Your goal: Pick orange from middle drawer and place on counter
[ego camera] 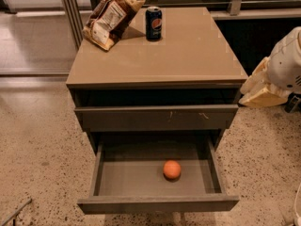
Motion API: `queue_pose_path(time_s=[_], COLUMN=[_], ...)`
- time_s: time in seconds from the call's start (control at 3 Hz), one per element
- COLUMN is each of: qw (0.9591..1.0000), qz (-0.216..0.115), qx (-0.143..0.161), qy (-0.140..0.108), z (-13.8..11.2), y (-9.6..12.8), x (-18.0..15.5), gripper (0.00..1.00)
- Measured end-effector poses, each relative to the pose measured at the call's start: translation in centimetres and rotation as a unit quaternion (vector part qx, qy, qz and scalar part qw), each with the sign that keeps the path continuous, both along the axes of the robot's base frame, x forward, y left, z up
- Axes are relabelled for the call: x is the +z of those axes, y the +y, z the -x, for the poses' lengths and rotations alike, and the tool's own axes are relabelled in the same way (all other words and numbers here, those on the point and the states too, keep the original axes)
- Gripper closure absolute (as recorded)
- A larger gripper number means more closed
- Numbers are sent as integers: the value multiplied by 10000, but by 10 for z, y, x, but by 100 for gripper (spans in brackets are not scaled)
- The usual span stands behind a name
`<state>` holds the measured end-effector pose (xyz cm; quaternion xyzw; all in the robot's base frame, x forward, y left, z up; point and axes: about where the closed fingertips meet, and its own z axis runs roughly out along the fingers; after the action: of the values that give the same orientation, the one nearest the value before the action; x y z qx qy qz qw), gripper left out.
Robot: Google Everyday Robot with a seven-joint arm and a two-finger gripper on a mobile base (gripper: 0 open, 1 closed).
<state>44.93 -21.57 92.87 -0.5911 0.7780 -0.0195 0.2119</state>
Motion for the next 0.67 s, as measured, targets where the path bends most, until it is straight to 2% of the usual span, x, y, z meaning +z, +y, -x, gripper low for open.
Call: queue_pose_path(time_s=[0.33, 0.67], qw=[9992, 9975], qz=[-388, -614], qx=[6, -40], qy=[80, 348], z=[-11, -26], y=[8, 17], x=[-74, -156], gripper=[89, 100])
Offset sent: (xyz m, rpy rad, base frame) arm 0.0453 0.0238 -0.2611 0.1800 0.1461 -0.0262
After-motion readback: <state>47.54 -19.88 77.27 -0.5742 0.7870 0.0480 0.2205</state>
